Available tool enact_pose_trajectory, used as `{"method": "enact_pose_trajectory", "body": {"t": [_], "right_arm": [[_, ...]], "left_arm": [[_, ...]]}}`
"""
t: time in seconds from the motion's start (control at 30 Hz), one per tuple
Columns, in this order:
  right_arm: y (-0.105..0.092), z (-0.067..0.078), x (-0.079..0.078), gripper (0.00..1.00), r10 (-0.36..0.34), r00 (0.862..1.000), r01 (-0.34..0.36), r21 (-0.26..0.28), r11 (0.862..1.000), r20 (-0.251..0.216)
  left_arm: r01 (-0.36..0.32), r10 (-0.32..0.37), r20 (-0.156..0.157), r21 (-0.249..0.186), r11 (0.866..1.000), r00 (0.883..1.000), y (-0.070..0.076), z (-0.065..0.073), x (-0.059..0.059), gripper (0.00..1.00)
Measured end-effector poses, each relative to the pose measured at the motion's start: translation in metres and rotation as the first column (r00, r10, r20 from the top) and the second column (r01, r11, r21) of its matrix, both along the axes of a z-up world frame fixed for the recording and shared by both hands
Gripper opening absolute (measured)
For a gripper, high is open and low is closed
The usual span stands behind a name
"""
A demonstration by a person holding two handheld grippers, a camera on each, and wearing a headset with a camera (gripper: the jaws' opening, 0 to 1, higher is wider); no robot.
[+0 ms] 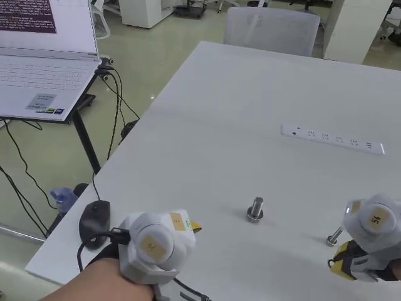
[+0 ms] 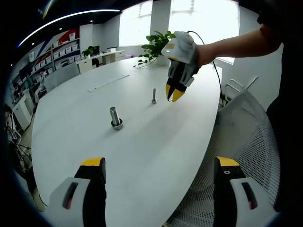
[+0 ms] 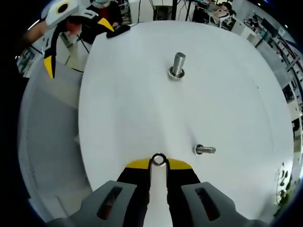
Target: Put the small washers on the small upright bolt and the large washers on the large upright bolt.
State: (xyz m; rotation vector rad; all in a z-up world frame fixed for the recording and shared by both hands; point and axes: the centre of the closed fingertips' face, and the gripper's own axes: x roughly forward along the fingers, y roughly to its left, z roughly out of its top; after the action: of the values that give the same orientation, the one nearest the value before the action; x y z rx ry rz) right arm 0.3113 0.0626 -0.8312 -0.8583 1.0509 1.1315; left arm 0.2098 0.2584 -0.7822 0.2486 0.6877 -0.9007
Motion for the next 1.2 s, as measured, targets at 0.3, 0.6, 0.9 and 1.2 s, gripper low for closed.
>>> {"method": "enact_pose_trajectory", "body": {"t": [0.3,0.6,0.9,1.2], "right_arm": [[-0.022,0.011,0.025,0.12,-0.064,0.998,0.064,-0.002,0.998,0.021],[-0.02,0.022,0.041,0.12,-0.071,0.996,0.071,-0.002,0.997,0.051],[-0.007,0.03,0.051,0.12,-0.058,0.996,0.059,-0.003,0.998,0.071],[-0.003,0.027,0.061,0.12,-0.044,0.997,0.046,-0.019,0.999,0.069]], "left_arm": [[-0.001,0.001,-0.019,0.003,1.0,1.0,-0.002,-0.007,-0.003,0.99],[-0.007,0.007,-0.023,0.006,1.0,1.0,-0.001,-0.007,-0.005,0.99],[-0.004,0.005,-0.027,0.01,1.0,1.0,0.0,-0.01,-0.004,0.99],[-0.005,0.005,-0.031,0.006,1.0,0.999,0.0,-0.011,-0.003,0.98]]}}
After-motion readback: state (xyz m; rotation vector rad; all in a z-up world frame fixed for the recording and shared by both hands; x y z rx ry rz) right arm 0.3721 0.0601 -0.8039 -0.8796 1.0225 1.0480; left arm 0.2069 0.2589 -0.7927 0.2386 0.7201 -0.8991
